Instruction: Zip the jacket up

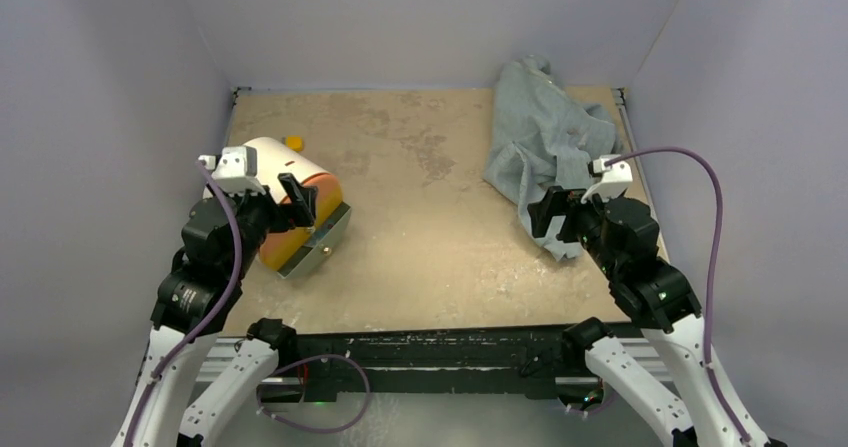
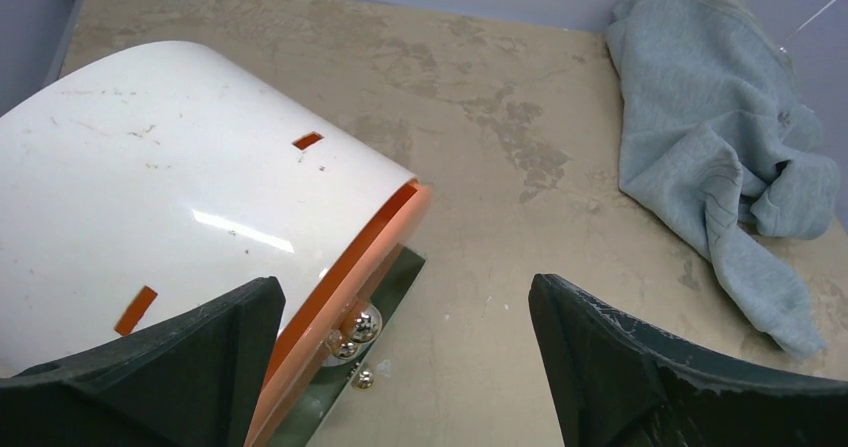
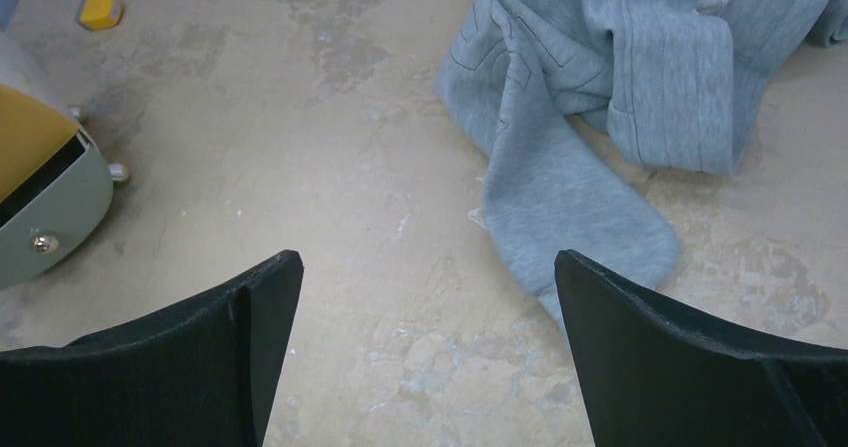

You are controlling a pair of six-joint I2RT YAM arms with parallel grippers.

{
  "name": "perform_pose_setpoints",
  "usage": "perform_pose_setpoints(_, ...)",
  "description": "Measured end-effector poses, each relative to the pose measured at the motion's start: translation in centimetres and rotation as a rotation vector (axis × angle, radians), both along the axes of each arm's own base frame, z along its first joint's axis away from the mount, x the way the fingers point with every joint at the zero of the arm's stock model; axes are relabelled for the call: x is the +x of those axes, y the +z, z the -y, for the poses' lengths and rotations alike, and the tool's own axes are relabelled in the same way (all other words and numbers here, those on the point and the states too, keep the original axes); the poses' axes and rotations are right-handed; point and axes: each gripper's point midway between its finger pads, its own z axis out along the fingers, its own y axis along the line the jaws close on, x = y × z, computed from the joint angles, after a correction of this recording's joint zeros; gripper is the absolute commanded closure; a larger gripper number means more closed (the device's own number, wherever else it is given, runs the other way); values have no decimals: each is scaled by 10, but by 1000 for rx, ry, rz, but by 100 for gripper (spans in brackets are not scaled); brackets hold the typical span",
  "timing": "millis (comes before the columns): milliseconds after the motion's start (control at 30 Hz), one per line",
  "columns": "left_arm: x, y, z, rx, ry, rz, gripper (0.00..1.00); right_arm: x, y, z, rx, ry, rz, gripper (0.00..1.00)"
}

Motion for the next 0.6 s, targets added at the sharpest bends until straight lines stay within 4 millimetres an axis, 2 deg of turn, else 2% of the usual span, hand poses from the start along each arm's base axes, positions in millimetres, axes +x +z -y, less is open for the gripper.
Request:
perform_pose_setpoints(200, 5, -3, -5, -5, 52, -70, 1, 1, -9, 1, -13, -12, -46, 1)
perform_pose_setpoints(267, 5, -2, -7, -9, 69, -71, 9, 2, -12, 3, -24, -31, -73, 1)
perform_pose_setpoints(333, 4, 0, -8, -6, 69, -65, 11, 8, -11, 4, -35, -53, -91, 1)
perform_pose_setpoints(433, 3, 0, -7, 9, 52, -61, 6, 22, -7, 4, -59, -85, -114, 1)
perform_pose_setpoints(500, 3, -1, -5, 9, 42, -55, 0, 41, -8, 1, -96, -107, -148, 1)
perform_pose_setpoints(600, 0, -9, -5, -5, 33, -26, 0, 73, -8, -7, -141, -119, -188, 1)
